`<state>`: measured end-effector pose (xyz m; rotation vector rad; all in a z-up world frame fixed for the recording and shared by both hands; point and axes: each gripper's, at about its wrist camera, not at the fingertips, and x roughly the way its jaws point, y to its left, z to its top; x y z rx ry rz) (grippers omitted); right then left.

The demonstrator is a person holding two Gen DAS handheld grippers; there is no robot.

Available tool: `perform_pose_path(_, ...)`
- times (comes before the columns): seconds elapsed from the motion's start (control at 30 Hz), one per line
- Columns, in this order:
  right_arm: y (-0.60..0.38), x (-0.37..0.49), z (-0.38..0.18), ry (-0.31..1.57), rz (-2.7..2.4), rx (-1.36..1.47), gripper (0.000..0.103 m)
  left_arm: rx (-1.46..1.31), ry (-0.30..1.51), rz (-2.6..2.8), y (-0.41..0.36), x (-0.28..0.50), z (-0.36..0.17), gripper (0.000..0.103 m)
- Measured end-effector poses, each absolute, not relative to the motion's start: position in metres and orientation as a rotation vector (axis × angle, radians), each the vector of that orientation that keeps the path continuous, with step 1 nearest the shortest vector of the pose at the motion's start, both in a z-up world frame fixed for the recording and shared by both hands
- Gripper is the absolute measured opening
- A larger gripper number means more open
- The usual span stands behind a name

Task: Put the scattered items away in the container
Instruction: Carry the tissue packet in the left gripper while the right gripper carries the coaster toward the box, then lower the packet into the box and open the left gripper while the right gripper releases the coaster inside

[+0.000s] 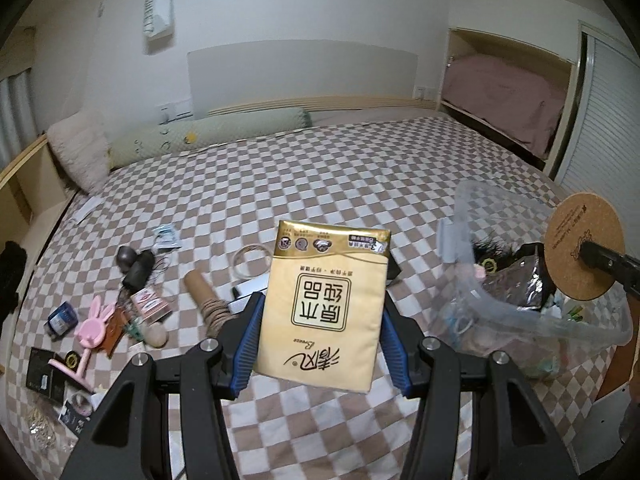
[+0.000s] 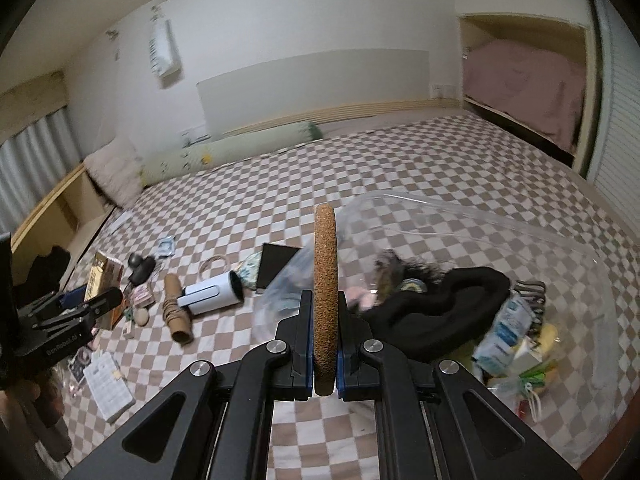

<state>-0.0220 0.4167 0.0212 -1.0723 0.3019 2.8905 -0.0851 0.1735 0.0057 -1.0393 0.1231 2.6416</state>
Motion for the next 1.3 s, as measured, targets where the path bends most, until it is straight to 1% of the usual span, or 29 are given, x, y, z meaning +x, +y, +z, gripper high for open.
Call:
perform_pose_path(0.43,0.481,-0.006,0.017,0.407,2.779,-1.013,0.009,-1.003,0.126,2.555,0.242,-0.089,0.009,0.054)
perform_pose_path(0.8,0.536,0.017,0.007,0.483,2.679,-1.026,0.009,-0.982,0.132,2.503,0.295,-0.090,0.013,0.054)
perform_pose_path(0.93,0.545,0.016,-0.003,0.464,2.636,-1.063,0.009,-0.974,0.136,2.466,0.317,-0.086,0.014,0.054)
perform_pose_path(1.1,0.555,0.010,-0.025,0.385,2.545,-1.145,0.009,-0.968,0.104,2.408,0.339,-0.083,0.016,0.054)
perform_pose_path(1.3,0.570,0.010,-0.039,0.378,2.480,-1.195,0.009,-0.915,0.138,2.345,0.363,-0.072,0.017,0.054)
